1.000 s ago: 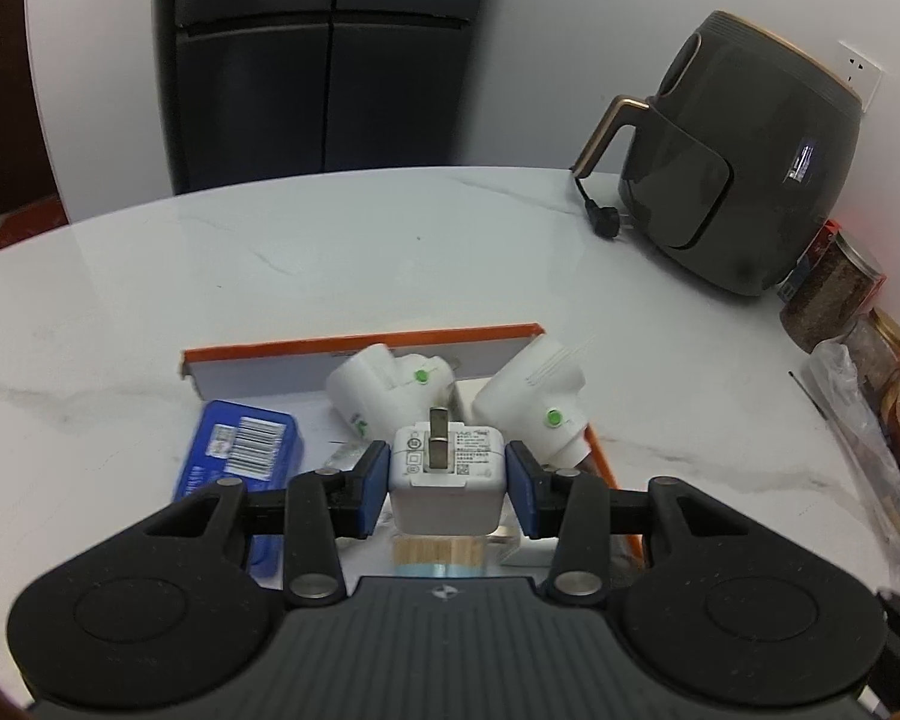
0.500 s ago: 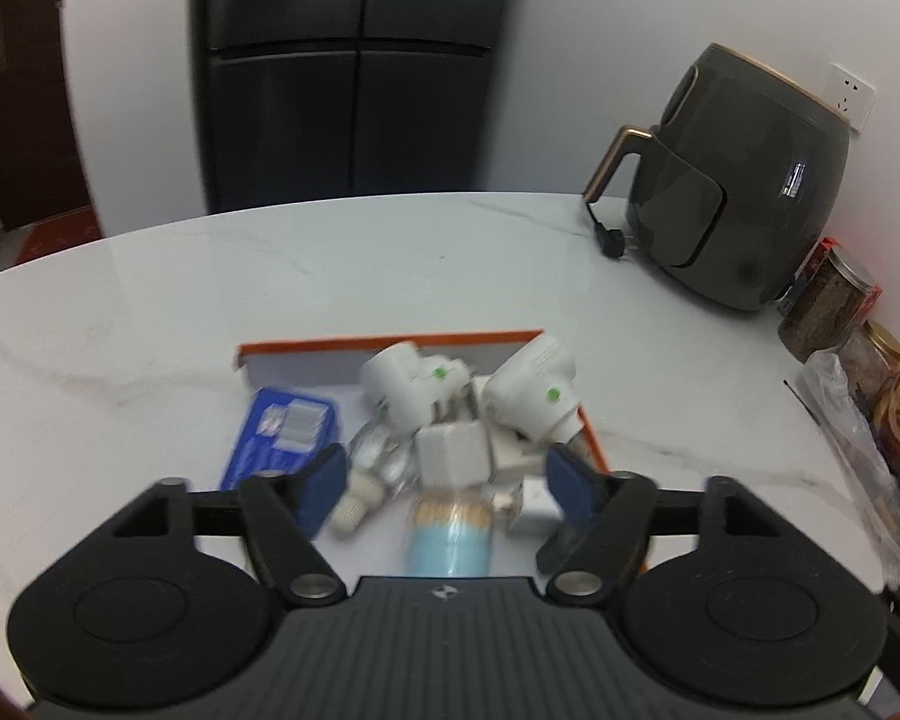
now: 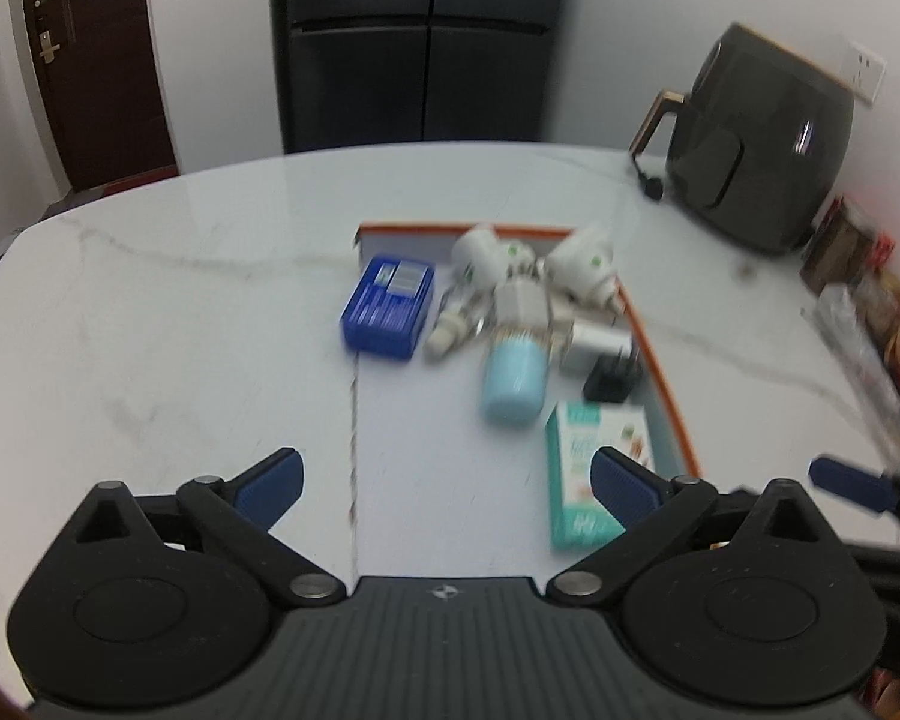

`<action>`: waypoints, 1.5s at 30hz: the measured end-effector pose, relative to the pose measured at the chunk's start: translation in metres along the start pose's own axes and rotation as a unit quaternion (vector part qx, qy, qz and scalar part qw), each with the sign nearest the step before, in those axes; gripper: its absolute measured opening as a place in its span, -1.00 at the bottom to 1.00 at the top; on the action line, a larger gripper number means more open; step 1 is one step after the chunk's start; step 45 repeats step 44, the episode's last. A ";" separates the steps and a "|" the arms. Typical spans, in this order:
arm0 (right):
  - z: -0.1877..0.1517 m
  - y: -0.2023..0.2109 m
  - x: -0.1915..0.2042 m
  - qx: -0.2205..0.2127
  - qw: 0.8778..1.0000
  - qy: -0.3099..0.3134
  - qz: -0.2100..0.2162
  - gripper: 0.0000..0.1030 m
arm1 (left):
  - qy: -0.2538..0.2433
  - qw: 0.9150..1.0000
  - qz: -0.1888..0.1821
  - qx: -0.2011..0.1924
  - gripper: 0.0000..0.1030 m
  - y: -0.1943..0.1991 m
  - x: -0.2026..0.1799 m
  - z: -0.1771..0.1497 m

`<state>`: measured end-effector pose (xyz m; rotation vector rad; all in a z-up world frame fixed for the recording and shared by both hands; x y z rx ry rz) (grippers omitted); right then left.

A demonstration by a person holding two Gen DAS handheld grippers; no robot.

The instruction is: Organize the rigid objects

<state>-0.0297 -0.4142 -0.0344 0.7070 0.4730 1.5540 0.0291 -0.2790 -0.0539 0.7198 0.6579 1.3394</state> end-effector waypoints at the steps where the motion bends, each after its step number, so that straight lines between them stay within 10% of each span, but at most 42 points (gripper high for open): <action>1: -0.003 0.000 0.003 0.006 1.000 0.006 -0.001 0.62 | 0.002 1.000 0.004 0.005 1.00 0.001 0.001 -0.005; 45: -0.021 0.006 0.020 0.044 0.999 0.019 -0.010 0.69 | 0.010 1.000 0.018 0.005 1.00 0.013 -0.002 -0.031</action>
Point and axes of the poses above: each gripper's, at about its wrist camera, not at the fingertips, and y roughly against the way its jaws point, x to its left, z to its top, the point moved 5 cm from there along -y, roughly the way its jaws point
